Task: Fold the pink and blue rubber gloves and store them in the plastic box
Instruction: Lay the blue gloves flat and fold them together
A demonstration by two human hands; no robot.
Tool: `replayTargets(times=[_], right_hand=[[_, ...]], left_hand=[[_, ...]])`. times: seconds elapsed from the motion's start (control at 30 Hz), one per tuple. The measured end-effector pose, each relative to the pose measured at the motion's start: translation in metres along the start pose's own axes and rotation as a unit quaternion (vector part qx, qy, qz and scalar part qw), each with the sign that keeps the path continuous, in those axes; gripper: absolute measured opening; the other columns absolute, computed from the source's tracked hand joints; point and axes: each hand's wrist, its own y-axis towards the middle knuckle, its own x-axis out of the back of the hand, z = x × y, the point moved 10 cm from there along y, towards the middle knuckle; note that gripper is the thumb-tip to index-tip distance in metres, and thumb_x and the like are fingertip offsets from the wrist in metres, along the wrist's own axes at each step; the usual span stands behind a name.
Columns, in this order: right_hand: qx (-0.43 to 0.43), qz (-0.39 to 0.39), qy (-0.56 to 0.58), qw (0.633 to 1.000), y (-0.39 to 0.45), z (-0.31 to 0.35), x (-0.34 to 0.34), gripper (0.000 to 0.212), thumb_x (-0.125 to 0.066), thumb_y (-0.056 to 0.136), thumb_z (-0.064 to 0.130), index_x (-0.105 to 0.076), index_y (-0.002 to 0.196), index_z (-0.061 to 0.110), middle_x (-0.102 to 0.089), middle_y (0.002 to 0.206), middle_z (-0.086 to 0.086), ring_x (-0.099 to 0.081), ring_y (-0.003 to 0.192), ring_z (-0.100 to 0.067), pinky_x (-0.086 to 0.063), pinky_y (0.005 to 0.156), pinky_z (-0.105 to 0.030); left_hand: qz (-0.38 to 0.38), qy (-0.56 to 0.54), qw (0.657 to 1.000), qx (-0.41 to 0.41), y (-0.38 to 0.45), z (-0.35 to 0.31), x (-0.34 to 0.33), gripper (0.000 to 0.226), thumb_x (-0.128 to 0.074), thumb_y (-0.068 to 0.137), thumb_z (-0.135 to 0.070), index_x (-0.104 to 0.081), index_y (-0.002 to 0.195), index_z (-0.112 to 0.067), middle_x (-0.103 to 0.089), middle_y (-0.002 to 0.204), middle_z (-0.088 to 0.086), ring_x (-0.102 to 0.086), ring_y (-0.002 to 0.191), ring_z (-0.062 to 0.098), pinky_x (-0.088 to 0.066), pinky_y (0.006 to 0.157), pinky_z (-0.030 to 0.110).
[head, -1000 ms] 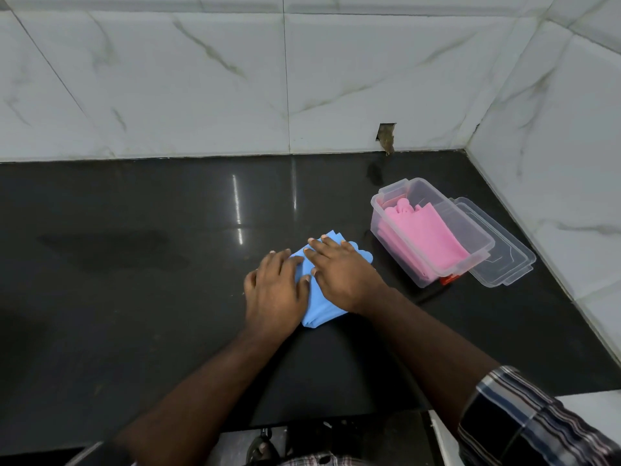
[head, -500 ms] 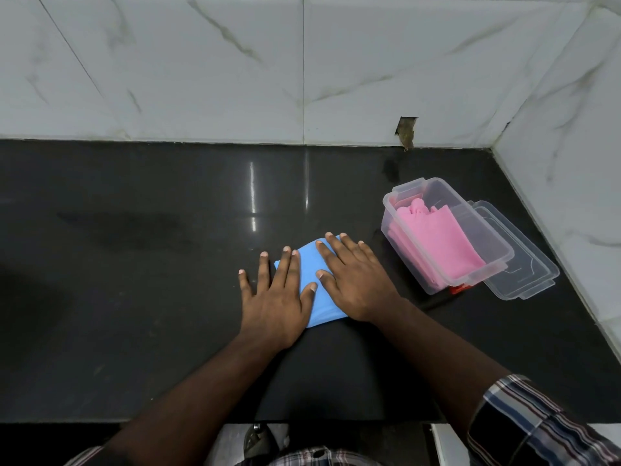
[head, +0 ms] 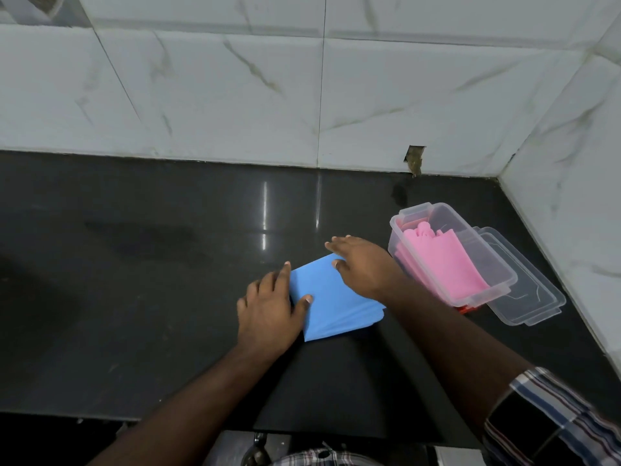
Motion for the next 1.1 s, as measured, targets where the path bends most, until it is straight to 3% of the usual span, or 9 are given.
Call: replayTargets(times=[0.07,0.13,0.2,0.5,0.6,0.7,0.87,1.0,1.1], right_hand=[[-0.001,0.055,0.018,0.998,0.01,-0.002,-0.008,0.049,-0.046,0.101,0.025,-0.037,0.149,0.024,-0.03,0.159,0.002,-0.023,0.148,-0.02,-0.02,0.119,-0.037],[-0.017,0.097,0.033,0.995,0.015,-0.007,-0.016,0.051,-0.049,0.1,0.025,-0.037,0.15,0.023,-0.029,0.159,0.0,-0.024,0.147,-0.021,-0.02,0.119,-0.036],[-0.041,0.117,0.05,0.991,0.016,-0.013,-0.02,0.05,-0.051,0.099,0.026,-0.04,0.149,0.023,-0.036,0.156,-0.001,-0.031,0.144,-0.021,-0.023,0.117,-0.033],[-0.148,0.076,0.079,0.983,-0.014,-0.044,-0.023,0.043,-0.058,0.09,0.037,-0.06,0.13,0.021,-0.062,0.131,0.001,-0.057,0.119,-0.022,-0.043,0.101,-0.032],[-0.208,0.04,0.128,0.969,-0.037,-0.05,-0.029,0.034,-0.058,0.087,0.039,-0.065,0.111,0.017,-0.069,0.106,-0.003,-0.064,0.097,-0.024,-0.05,0.086,-0.034],[-0.237,-0.015,0.182,0.954,-0.055,-0.046,-0.03,0.028,-0.061,0.084,0.04,-0.065,0.093,0.014,-0.069,0.088,-0.002,-0.066,0.085,-0.023,-0.049,0.073,-0.031],[-0.267,-0.047,0.25,0.93,-0.076,-0.038,-0.035,0.04,-0.059,0.086,0.046,-0.054,0.07,0.01,-0.065,0.06,-0.003,-0.065,0.048,-0.017,-0.055,0.055,-0.035],[-0.296,-0.076,0.202,0.93,-0.078,-0.049,-0.021,0.047,-0.059,0.085,0.05,-0.053,0.064,0.008,-0.052,0.057,-0.002,-0.052,0.055,-0.016,-0.049,0.061,-0.04],[-0.289,-0.071,0.237,0.925,-0.067,-0.05,-0.012,0.028,-0.06,0.089,0.044,-0.069,0.099,0.02,-0.068,0.095,0.006,-0.063,0.091,-0.015,-0.049,0.081,-0.028]], left_hand=[[0.019,-0.108,0.994,0.029,0.001,0.007,0.0,0.061,-0.053,0.087,-0.056,-0.041,0.14,-0.029,-0.061,0.123,-0.007,-0.056,0.118,0.021,-0.049,0.091,0.04],[0.043,-0.182,0.98,0.065,0.004,0.009,-0.003,0.051,-0.061,0.086,-0.047,-0.046,0.131,-0.028,-0.067,0.098,-0.011,-0.064,0.098,0.014,-0.049,0.075,0.032],[0.057,-0.211,0.971,0.095,0.008,0.011,-0.005,0.057,-0.068,0.084,-0.041,-0.046,0.135,-0.026,-0.068,0.09,-0.01,-0.066,0.088,0.013,-0.049,0.073,0.03],[0.086,-0.257,0.955,0.12,0.06,0.011,-0.008,0.066,-0.072,0.071,-0.026,-0.049,0.133,-0.026,-0.071,0.093,-0.003,-0.068,0.094,0.019,-0.055,0.091,0.04],[0.115,-0.247,0.959,0.078,0.086,-0.006,-0.007,0.055,-0.07,0.073,-0.018,-0.054,0.125,-0.023,-0.069,0.084,-0.004,-0.069,0.083,0.02,-0.056,0.084,0.036],[0.144,-0.206,0.968,0.003,0.108,-0.033,-0.007,0.045,-0.066,0.08,-0.006,-0.056,0.122,-0.02,-0.063,0.074,-0.008,-0.059,0.064,0.011,-0.049,0.063,0.025],[0.18,-0.16,0.966,-0.094,0.13,-0.059,-0.015,0.041,-0.066,0.079,-0.006,-0.058,0.111,-0.03,-0.071,0.091,-0.002,-0.069,0.089,0.022,-0.054,0.079,0.031],[0.173,-0.147,0.968,-0.108,0.133,-0.057,-0.019,0.038,-0.065,0.084,-0.009,-0.062,0.119,-0.024,-0.069,0.098,-0.003,-0.068,0.097,0.021,-0.05,0.084,0.028],[0.132,-0.122,0.98,-0.089,0.13,-0.044,-0.015,0.032,-0.067,0.088,-0.022,-0.063,0.12,-0.02,-0.067,0.101,-0.006,-0.064,0.1,0.017,-0.044,0.087,0.025]])
